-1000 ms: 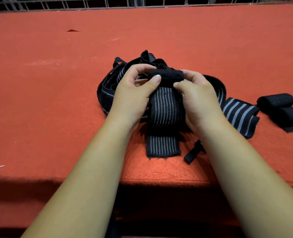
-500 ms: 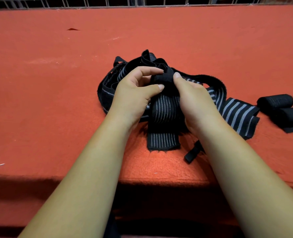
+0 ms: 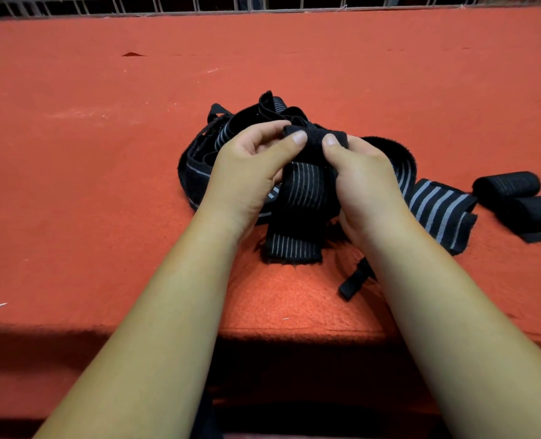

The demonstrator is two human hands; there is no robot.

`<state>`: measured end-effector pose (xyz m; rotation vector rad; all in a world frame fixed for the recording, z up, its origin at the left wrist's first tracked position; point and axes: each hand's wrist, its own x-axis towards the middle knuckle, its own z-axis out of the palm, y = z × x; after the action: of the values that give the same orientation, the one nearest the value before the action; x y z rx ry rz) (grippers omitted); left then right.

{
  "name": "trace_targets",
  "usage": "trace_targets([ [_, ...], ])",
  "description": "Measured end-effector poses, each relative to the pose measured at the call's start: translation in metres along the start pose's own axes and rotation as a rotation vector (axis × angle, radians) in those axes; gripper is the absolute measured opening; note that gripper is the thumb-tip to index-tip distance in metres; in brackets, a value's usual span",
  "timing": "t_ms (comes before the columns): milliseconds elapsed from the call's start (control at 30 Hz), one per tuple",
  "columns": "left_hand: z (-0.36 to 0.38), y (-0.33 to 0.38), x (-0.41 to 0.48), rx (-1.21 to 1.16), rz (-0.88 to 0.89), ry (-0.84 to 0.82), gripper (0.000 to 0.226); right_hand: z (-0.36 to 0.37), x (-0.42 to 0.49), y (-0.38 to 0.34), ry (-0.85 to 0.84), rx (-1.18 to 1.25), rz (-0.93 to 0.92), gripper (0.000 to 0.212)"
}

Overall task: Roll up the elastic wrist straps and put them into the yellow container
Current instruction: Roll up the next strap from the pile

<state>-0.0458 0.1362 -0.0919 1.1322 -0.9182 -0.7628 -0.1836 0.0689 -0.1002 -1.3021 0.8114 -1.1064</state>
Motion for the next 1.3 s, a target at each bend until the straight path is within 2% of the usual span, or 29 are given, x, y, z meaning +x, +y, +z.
trace_targets([
  [200,-0.002,-0.003,-0.001,-0.022,-0.042,0.029,0.031,0.001,-0.003,-0.003,-0.015,-0.085,-0.041,0.026],
  [367,-0.005,-0.006,0.001,0.025,-0.007,0.049,0.022,0.000,-0.004,-0.004,-0.060,-0.225,0.018,0.031],
  [500,-0.008,-0.009,0.003,0.031,0.017,0.067,0.024,0.000,-0.004,-0.005,-0.083,-0.298,0.036,0.035],
  [700,-0.009,-0.012,0.003,0.079,0.063,0.007,0.029,0.001,-0.006,-0.008,-0.052,-0.295,0.073,0.045],
  [900,-0.007,-0.008,0.000,0.089,0.051,-0.057,0.036,0.000,-0.007,-0.011,-0.004,-0.281,0.140,0.066],
  [1100,-0.007,-0.005,-0.001,0.061,0.052,-0.071,0.039,-0.001,-0.001,-0.006,0.021,-0.170,0.124,0.056],
  [1233,-0.007,-0.005,-0.001,0.055,0.050,-0.069,0.044,0.000,0.002,-0.004,0.019,-0.147,0.126,0.072],
  [1300,-0.008,-0.005,0.000,0.056,0.042,-0.063,0.046,0.000,0.002,-0.002,0.022,-0.153,0.109,0.072],
])
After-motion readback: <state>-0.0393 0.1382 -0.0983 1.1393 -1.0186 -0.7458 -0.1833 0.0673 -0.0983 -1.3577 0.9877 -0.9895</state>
